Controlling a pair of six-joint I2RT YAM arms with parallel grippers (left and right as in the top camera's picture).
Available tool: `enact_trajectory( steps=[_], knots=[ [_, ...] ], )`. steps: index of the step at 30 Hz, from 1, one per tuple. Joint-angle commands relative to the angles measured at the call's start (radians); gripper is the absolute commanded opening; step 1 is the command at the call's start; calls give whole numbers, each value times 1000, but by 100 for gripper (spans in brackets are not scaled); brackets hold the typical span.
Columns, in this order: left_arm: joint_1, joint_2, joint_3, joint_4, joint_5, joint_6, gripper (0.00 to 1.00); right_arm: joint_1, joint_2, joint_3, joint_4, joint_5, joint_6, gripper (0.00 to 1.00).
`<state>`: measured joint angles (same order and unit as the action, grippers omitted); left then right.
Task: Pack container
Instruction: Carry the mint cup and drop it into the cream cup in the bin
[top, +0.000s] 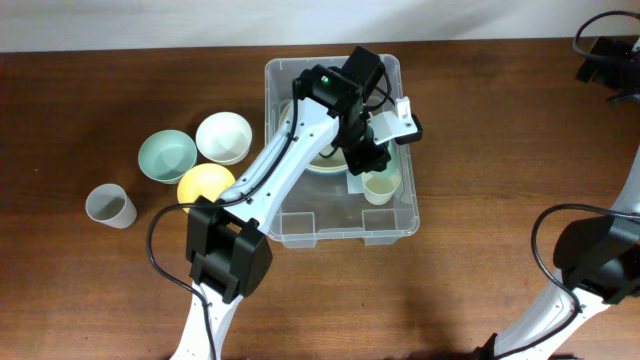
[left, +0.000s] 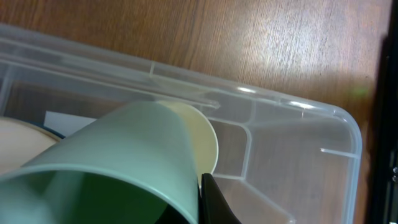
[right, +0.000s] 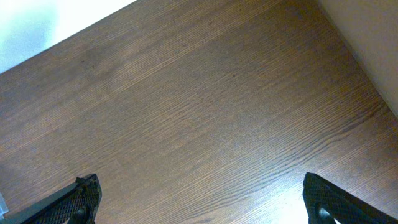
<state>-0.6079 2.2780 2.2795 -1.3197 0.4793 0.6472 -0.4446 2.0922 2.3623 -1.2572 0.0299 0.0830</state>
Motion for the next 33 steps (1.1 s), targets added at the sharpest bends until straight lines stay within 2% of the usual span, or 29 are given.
enact_trajectory(
  steps=[1,19,20,21,22,24,25,29,33],
  knots=[
    [-8,15,-2,8,11,24,0,-1,-10,20,0,8,11,99],
    [-21,15,-2,-27,11,23,1,-1,-10,20,0,8,11,99],
    [-21,15,-2,-27,11,23,5,-1,-10,20,0,8,11,99],
    [-21,14,-2,-28,11,23,28,-1,-10,20,0,8,11,99],
    [-21,15,-2,-31,11,22,42,-1,-10,20,0,8,11,99],
    [-21,14,-2,-37,11,19,61,-1,-10,20,0,8,11,99],
    [-21,14,-1,-42,11,20,67,-1,-10,20,0,8,11,99],
    [-19,14,5,-46,2,19,70,-1,-10,20,0,8,11,99],
    [-6,4,94,-49,-141,-18,70,-1,-10,20,0,8,11,99]
  ],
)
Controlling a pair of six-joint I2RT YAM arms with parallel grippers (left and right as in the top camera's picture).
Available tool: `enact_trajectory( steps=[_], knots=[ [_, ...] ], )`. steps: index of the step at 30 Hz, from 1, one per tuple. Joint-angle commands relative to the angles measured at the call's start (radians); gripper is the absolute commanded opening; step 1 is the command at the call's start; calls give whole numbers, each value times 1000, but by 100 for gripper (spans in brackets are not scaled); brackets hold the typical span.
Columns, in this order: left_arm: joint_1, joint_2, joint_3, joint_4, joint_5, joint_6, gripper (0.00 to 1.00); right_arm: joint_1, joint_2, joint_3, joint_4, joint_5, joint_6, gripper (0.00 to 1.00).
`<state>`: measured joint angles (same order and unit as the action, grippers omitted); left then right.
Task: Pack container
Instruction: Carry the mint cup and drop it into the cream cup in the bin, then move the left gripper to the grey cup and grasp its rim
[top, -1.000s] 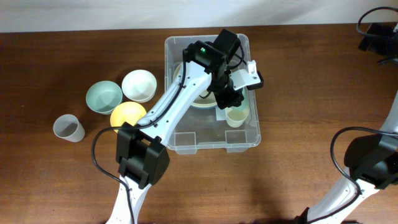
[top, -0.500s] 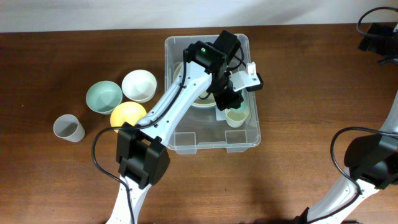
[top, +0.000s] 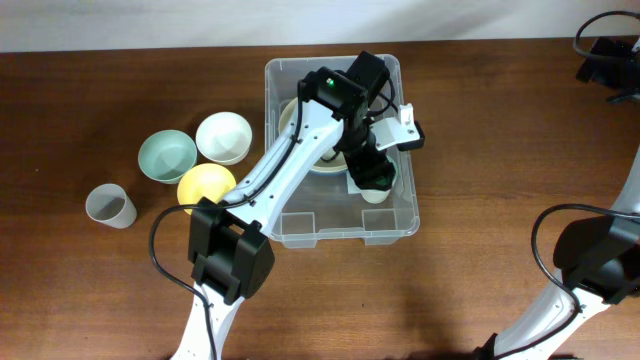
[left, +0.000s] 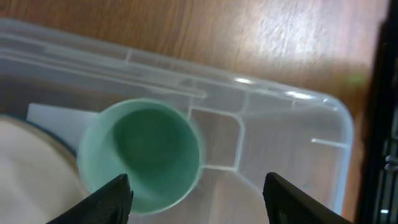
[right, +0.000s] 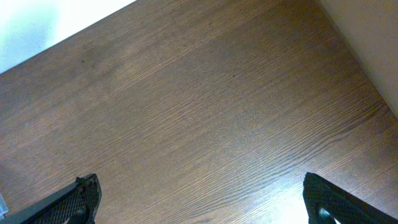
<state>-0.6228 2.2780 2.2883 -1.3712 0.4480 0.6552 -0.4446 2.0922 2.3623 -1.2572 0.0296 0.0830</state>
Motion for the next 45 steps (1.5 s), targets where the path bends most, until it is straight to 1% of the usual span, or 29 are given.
enact_trajectory(
  steps=[1,2,3,4,6,7,8,10,11,12,13,15,18,22,24,28,29,33,35,37,39,41,42,43,44,45],
  knots=[
    [19,1,127,6,-158,-64,70,-1,-10,20,0,8,11,99],
    [26,1,157,6,-185,-89,70,-1,-10,20,0,8,11,99],
    [43,1,217,2,-232,-138,70,-1,-10,20,0,8,11,99],
    [70,1,278,-6,-282,-199,75,-1,-10,20,0,8,11,99],
    [119,1,354,-32,-352,-291,80,-1,-10,20,0,8,11,99],
    [188,1,407,-84,-424,-407,81,-1,-10,20,0,8,11,99],
    [249,1,431,-136,-480,-521,86,-1,-10,20,0,8,11,99],
    [338,1,444,-212,-506,-653,87,-1,-10,20,0,8,11,99],
    [379,1,444,-246,-506,-698,93,-1,-10,20,0,8,11,99],
    [419,1,444,-276,-506,-734,95,-1,-10,20,0,8,11,99],
    [497,1,443,-317,-512,-791,96,-1,-10,20,0,8,11,99],
    [587,-1,443,-317,-511,-872,98,-1,-10,20,0,8,11,99],
    [700,-1,443,-317,-571,-980,99,-1,-10,20,0,8,11,99],
    [797,0,443,-317,-634,-1046,99,-1,-10,20,0,8,11,99],
    [829,0,443,-317,-678,-1106,99,-1,-10,20,0,8,11,99],
    [872,0,432,-317,-684,-1206,99,-1,-10,20,0,8,11,99],
    [881,-7,431,-317,-681,-1208,100,-1,-10,20,0,8,11,99],
    [851,-81,431,-317,-710,-1208,100,-1,-10,20,0,8,11,99],
    [813,-144,431,-317,-737,-1207,99,-1,-10,20,0,8,11,99],
    [766,-199,431,-317,-733,-1208,100,-1,-10,20,0,8,11,99],
    [702,-266,412,-317,-749,-1210,100,-1,-10,20,0,8,11,99],
    [669,-314,365,-317,-808,-1242,100,-1,-10,20,0,8,11,99],
    [663,-337,322,-317,-863,-1269,100,-1,-10,20,0,8,11,99],
    [663,-350,288,-317,-898,-1284,100,-1,-10,20,0,8,11,99],
    [684,-365,217,-317,-940,-1314,100,-1,-10,20,0,8,11,99],
    [703,-369,175,-317,-942,-1326,100,-1,-10,20,0,8,11,99]
  ],
)
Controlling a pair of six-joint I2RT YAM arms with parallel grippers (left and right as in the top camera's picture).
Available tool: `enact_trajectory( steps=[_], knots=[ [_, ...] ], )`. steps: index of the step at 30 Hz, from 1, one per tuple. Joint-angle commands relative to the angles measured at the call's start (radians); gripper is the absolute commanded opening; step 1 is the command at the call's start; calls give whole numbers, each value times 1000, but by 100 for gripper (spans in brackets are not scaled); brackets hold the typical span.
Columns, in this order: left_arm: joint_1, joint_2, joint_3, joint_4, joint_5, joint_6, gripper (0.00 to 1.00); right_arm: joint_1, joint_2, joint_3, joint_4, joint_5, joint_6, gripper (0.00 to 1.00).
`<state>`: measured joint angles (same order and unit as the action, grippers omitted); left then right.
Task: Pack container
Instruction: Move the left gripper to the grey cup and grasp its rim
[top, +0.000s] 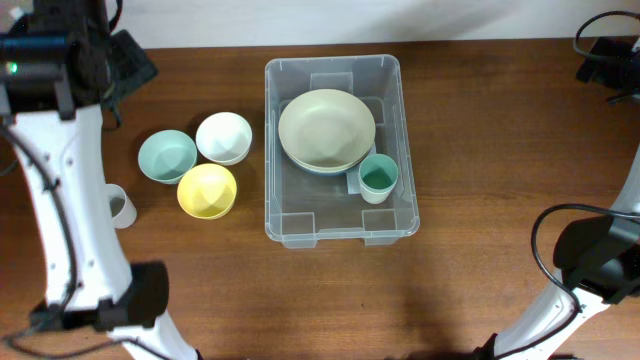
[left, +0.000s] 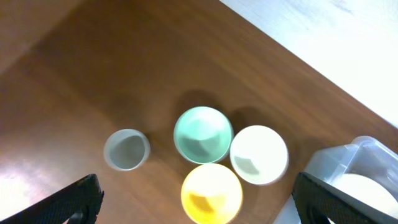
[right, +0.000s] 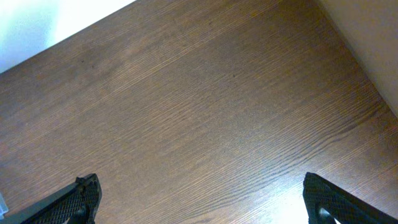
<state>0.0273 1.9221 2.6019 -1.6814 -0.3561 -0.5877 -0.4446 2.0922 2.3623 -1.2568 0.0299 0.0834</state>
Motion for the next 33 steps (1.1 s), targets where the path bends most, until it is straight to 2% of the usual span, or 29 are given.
enact_trajectory(
  steps=[1,4,8,11,16,18,23,26,28,32,33],
  knots=[
    [85,-14,-193,-6,-127,-103,100,-1,-10,20,0,8,11,99],
    [215,-14,-378,48,32,-142,100,-1,-10,20,0,8,11,99],
    [291,-14,-616,215,58,-141,100,-1,-10,20,0,8,11,99],
    [296,-14,-762,332,98,-114,100,-1,-10,20,0,8,11,99],
    [298,-14,-911,507,193,-127,99,-1,-10,20,0,8,11,99],
    [299,-14,-973,547,192,-186,99,-1,-10,20,0,8,11,99],
    [301,-14,-1085,674,193,-195,99,-1,-10,20,0,8,11,99],
    [317,-13,-1158,730,193,-278,99,-1,-10,20,0,8,11,99],
    [327,-13,-1181,752,192,-287,98,-1,-10,20,0,8,11,99],
    [343,-13,-1195,761,192,-287,89,-1,-10,20,0,8,11,99],
    [345,-13,-1195,761,192,-287,81,-1,-10,20,0,8,11,99]
  ],
)
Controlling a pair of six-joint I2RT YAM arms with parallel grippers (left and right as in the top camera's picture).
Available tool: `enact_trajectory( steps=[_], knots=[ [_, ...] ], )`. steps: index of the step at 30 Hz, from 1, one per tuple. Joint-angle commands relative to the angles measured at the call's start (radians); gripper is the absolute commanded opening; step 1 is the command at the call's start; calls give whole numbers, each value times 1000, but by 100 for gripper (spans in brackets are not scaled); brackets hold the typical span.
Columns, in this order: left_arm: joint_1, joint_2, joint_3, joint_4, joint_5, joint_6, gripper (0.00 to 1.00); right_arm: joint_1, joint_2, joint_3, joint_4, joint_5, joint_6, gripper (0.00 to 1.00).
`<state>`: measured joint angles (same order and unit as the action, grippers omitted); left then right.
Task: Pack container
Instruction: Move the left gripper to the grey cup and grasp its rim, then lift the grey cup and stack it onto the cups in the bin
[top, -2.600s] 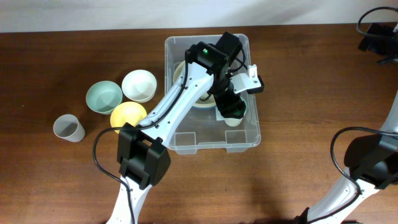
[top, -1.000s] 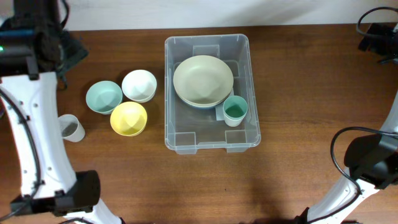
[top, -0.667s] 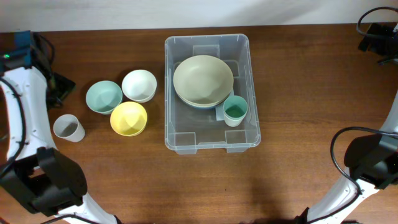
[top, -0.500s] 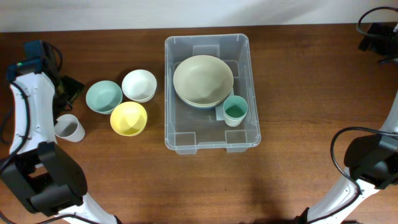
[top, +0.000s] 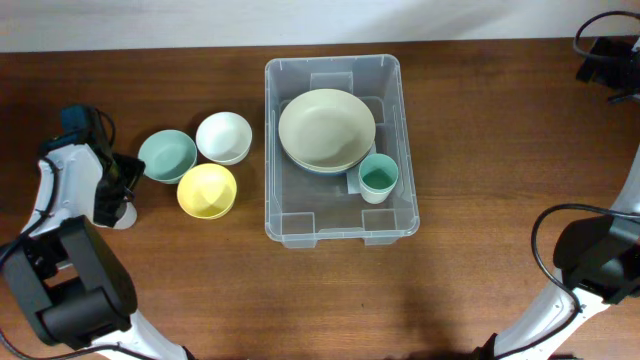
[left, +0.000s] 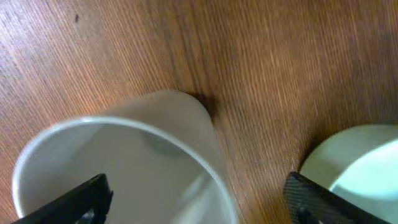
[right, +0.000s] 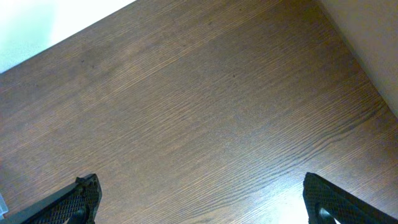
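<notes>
The clear container (top: 340, 228) holds a stack of beige plates (top: 326, 128) and a green cup (top: 378, 177). On the table to its left stand a teal bowl (top: 167, 155), a white bowl (top: 223, 136) and a yellow bowl (top: 206, 189). My left gripper (top: 110, 195) is low over the grey cup (left: 118, 168), which is mostly hidden beneath it in the overhead view. It is open (left: 199, 202), one finger over the cup's inside and the other outside its wall. My right gripper (right: 199, 199) is open at the far right corner, holding nothing.
The teal bowl's rim (left: 360, 168) lies close to the right of the grey cup. The three bowls crowd together between the cup and the container. The table's left edge is near my left arm.
My left gripper was high above the table's far left corner, looking down on the cup and bowls. It is now low at the grey cup, still open. The right arm has not moved.
My left gripper held the green cup tilted inside the container. Then it was open with the cup standing upright beside the plates. Then the arm was high over the far left of the table, and now it is down at the grey cup.
</notes>
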<state>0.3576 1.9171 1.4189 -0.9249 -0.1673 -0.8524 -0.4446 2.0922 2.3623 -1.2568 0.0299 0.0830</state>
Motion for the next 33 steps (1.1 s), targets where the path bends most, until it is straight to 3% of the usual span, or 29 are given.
enact_trajectory(
  steps=[1,5,6,8,9,11,17,19,21,23,24,26,31,33],
  knots=[
    [18,-8,-12,6,3,-22,76,-1,-10,20,0,8,11,99],
    [18,-8,-12,10,3,-22,46,-1,-10,20,0,8,11,99],
    [18,-8,-12,10,3,-22,43,-1,-10,20,0,8,11,99],
    [19,-8,-12,13,3,-22,7,-1,-10,20,0,8,11,99],
    [19,-8,-12,18,3,-22,2,-1,-10,20,0,8,11,99],
    [20,-10,-4,28,-14,-13,1,-1,-10,20,0,8,11,99],
    [45,-35,174,-31,1,308,1,-1,-10,20,0,8,11,99],
    [38,-51,253,-48,81,420,1,-1,-10,20,0,8,11,99],
    [12,-72,351,-46,304,602,1,-1,-10,20,0,8,11,99],
    [-26,-85,407,-47,491,702,1,-1,-10,20,0,8,11,99],
    [-67,-94,440,-48,615,764,1,-1,-10,20,0,8,11,99],
    [-150,-106,477,-57,718,832,1,-1,-10,20,0,8,11,99],
    [-410,-117,496,-52,732,927,1,-1,-10,20,0,8,11,99],
    [-543,-117,496,-53,728,1017,1,-1,-10,20,0,8,11,99]
  ],
)
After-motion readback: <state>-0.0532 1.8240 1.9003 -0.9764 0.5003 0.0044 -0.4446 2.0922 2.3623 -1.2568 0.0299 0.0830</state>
